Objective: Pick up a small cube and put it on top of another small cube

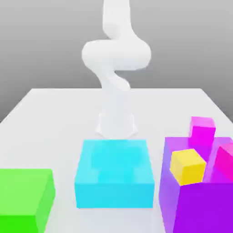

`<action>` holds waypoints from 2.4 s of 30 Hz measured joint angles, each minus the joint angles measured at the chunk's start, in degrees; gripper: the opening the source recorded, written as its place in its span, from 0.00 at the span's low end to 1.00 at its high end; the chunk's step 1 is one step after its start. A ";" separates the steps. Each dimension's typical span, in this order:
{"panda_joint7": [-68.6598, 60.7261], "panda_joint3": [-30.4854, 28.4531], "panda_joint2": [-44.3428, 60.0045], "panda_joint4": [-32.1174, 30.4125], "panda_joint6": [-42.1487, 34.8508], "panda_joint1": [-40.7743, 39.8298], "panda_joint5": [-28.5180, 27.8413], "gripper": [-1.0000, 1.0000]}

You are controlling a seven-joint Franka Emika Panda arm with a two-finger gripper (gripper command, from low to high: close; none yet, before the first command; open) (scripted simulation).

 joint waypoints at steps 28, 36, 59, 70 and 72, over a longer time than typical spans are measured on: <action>9.68 19.52 49.50 -18.99 5.34 35.55 24.03 0.50; 30.05 14.14 48.76 -18.88 14.31 35.22 17.39 0.50; 86.73 4.10 49.73 -22.22 32.83 30.53 -2.68 0.50; 89.36 0.57 60.62 -20.54 41.78 33.47 -5.36 0.00; 89.08 1.05 58.79 -20.88 40.23 33.08 -4.99 0.00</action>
